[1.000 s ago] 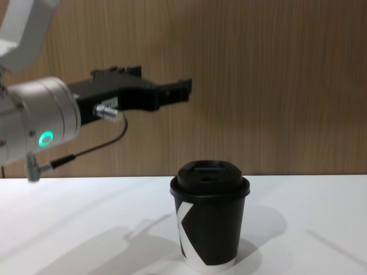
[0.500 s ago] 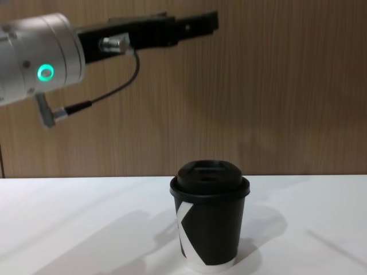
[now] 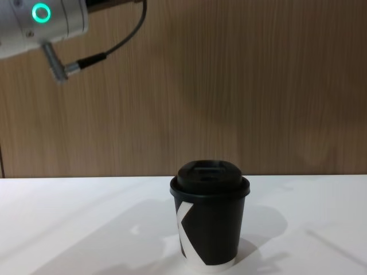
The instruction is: Pick up the straw with one hand, pass it to the other hand, and insert it into the cup.
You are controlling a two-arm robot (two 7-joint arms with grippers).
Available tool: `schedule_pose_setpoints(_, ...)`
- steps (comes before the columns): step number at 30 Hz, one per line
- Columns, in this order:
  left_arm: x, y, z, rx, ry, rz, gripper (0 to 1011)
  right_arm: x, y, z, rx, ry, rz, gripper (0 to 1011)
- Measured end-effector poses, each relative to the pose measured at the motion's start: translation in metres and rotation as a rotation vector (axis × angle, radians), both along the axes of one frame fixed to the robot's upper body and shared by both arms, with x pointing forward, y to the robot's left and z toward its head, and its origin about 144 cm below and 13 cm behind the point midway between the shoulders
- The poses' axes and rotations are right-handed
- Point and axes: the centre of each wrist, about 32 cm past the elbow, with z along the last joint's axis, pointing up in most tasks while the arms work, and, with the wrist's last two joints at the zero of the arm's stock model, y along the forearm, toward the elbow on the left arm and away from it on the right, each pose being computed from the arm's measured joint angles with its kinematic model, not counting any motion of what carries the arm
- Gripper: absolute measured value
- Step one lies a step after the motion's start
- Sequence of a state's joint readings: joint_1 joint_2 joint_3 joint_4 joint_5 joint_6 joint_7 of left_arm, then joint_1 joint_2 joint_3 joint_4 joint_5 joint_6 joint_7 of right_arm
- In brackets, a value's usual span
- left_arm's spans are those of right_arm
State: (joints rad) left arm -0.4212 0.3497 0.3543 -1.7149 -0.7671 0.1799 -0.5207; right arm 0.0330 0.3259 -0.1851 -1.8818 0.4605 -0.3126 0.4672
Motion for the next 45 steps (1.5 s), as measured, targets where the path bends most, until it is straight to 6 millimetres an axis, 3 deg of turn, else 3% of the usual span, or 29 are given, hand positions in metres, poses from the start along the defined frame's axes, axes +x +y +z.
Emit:
schedule_pose_setpoints(22, 0.015, -0.026, 0.021, -0.181, 0.088, -0.29, 1003, 0.0, 0.0, 0.0, 0.0, 0.0, 0.0, 6)
schedule_pose_setpoints(45, 0.019, -0.048, 0.025, -0.205, 0.095, -0.377, 1003, 0.0, 0.0, 0.0, 0.0, 0.0, 0.0, 6)
